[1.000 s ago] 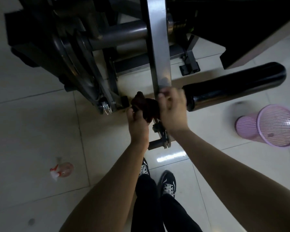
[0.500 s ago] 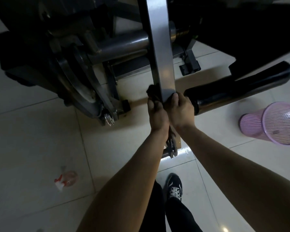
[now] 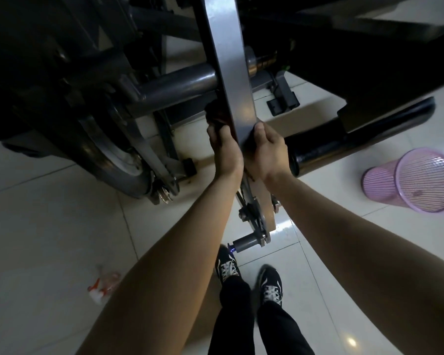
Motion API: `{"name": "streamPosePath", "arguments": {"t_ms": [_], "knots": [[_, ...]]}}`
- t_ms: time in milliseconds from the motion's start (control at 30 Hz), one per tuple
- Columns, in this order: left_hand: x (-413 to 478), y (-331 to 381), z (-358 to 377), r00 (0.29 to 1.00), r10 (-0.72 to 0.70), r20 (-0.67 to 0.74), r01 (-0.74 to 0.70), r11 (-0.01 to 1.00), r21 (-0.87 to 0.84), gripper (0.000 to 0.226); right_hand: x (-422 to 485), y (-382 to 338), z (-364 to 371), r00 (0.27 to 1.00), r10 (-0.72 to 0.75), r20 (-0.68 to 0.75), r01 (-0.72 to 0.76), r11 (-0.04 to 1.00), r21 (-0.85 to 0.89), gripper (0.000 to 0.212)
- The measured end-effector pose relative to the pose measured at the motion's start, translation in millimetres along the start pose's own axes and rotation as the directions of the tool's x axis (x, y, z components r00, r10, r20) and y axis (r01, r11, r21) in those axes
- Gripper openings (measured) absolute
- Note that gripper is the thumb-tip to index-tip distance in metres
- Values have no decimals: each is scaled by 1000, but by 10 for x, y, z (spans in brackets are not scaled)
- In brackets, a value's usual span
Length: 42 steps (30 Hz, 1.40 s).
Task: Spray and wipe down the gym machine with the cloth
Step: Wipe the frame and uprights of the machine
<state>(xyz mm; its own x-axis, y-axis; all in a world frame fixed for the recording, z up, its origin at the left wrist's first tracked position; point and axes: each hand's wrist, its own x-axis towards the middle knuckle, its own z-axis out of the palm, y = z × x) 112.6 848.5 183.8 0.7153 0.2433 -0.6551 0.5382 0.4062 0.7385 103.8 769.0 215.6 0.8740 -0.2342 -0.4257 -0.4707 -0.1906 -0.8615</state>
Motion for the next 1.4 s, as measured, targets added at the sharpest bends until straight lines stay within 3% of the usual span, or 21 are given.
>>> {"name": "streamPosePath", "arguments": {"t_ms": [67, 133, 200, 267, 333, 467, 533, 633, 833, 1000, 1133, 1233, 1300, 1400], "knots": [[-232, -142, -38, 999, 45, 13, -45, 999, 29, 54, 11, 32, -37, 994, 102, 40, -108, 966, 236, 35], [-451, -371, -95, 995, 93, 29, -96, 989, 113, 47, 18, 31, -88, 982, 173, 70, -187, 913, 362, 33], [-625, -550, -132, 951, 306, 52, -309, 917, 252, 41, 43, 32, -131, 975, 197, 102, -222, 882, 416, 33], [-641, -629, -135, 808, 572, 140, -574, 711, 406, 38, 49, 45, -161, 966, 215, 141, -257, 849, 461, 34], [-575, -506, -79, 706, 651, 280, -677, 503, 538, 43, 15, 37, -187, 964, 225, 141, -265, 849, 458, 35], [-374, -203, -23, 656, 641, 398, -671, 255, 696, 55, -10, 49, -214, 978, 157, 136, -198, 901, 385, 34], [-352, -270, -43, 669, 642, 374, -665, 294, 687, 60, -16, 48, -205, 982, 140, 127, -174, 935, 311, 35], [-452, -521, -59, 780, 550, 298, -572, 435, 695, 69, -31, 59, -189, 986, 139, 95, -157, 962, 224, 33], [-578, -786, -222, 821, 468, 327, -546, 479, 687, 49, -77, 69, -171, 992, 99, 77, -108, 988, 109, 30], [-402, -346, -49, 731, 607, 312, -617, 393, 682, 49, -126, 7, -160, 991, 128, 44, -133, 985, 112, 40], [-268, 287, 161, 529, 727, 438, -675, 47, 736, 54, -144, -60, -205, 989, 136, 56, -141, 986, 86, 54], [-128, 754, 274, 413, 761, 500, -621, -167, 766, 59, -138, -86, -207, 987, 153, 52, -155, 987, 36, 50], [-81, 1033, 424, 393, 790, 470, -581, -183, 793, 57, -145, -94, -187, 986, 162, 46, -163, 986, 34, 46], [-69, 1127, 586, 439, 779, 447, -519, -186, 834, 49, -157, -108, -181, 988, 157, 13, -157, 988, 7, 44]]}}
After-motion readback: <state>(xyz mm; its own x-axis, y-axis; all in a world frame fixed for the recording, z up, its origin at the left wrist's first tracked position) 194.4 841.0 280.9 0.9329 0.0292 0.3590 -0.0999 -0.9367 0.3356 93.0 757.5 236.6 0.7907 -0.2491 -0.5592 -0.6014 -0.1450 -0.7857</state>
